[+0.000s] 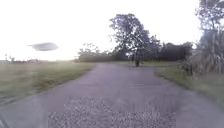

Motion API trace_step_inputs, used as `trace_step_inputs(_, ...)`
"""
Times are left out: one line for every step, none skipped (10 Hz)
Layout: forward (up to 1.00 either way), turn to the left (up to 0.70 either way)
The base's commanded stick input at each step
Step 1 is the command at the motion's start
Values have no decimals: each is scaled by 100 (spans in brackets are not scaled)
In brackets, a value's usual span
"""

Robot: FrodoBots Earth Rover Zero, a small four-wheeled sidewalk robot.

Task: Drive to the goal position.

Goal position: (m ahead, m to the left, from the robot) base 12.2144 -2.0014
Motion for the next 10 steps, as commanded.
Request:
trace_step_inputs(70, 0)
trace_step_inputs(70, 0)
trace_step_inputs(70, 0)
trace_step_inputs(70, 0)
trace_step_inputs(70, 0)
trace_step_inputs(70, 0)
trace_step_inputs(70, 0)
trace_step_inputs(70, 0)
trace_step_inputs(70, 0)
trace_step_inputs(70, 0)
